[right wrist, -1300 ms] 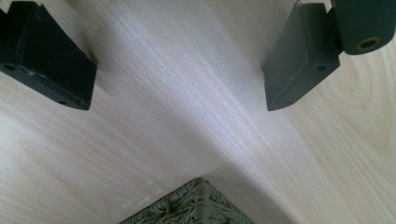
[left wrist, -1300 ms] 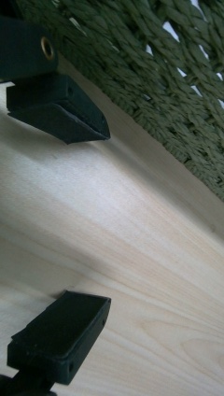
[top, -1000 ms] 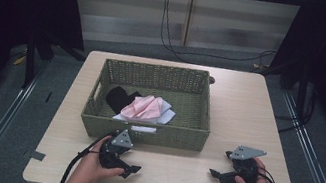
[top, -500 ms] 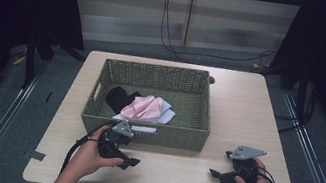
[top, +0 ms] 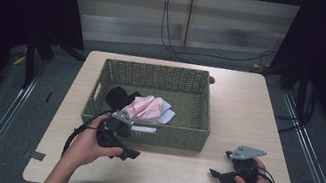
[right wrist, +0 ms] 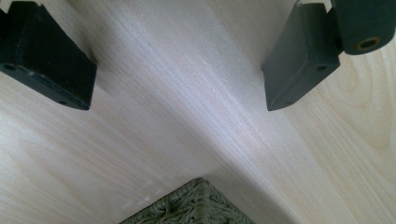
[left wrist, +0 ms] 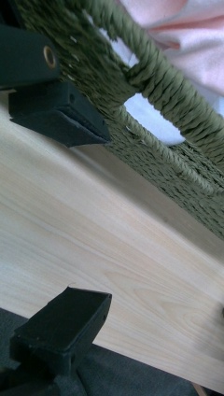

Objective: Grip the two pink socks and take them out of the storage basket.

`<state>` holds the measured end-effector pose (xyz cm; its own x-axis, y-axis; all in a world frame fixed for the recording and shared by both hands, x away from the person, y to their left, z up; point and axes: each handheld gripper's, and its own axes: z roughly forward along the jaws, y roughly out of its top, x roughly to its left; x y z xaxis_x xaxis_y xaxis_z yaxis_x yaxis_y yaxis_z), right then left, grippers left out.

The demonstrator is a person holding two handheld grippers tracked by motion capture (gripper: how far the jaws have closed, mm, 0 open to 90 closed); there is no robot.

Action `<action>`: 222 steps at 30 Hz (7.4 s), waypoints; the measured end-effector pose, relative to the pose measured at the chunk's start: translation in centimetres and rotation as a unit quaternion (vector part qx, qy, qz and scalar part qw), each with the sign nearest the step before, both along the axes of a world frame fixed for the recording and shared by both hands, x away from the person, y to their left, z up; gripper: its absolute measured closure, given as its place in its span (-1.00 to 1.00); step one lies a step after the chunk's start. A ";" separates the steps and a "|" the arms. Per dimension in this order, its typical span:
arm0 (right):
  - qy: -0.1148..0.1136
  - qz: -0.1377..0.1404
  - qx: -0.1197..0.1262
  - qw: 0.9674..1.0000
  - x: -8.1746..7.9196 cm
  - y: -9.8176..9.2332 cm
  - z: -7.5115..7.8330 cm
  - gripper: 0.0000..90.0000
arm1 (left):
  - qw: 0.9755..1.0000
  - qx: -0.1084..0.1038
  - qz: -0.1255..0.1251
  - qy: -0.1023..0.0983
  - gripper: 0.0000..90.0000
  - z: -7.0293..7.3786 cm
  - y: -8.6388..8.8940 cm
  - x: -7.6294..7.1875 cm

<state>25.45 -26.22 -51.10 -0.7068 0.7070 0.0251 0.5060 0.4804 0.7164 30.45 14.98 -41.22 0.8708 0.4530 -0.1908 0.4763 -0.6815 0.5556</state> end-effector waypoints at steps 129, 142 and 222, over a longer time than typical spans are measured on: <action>-0.001 0.003 0.001 1.000 0.0 0.0 0.0 -0.80 | 0.987 0.067 0.082 0.121 0.79 8.6 -0.8 11.3; -0.002 0.004 0.001 1.000 0.0 0.0 0.0 -0.80 | 0.990 0.064 0.048 0.117 0.79 10.3 -1.7 9.2; -0.001 0.004 0.000 1.000 0.0 0.0 0.0 -0.80 | 0.990 0.065 -0.085 0.093 0.37 -1.8 -8.1 0.1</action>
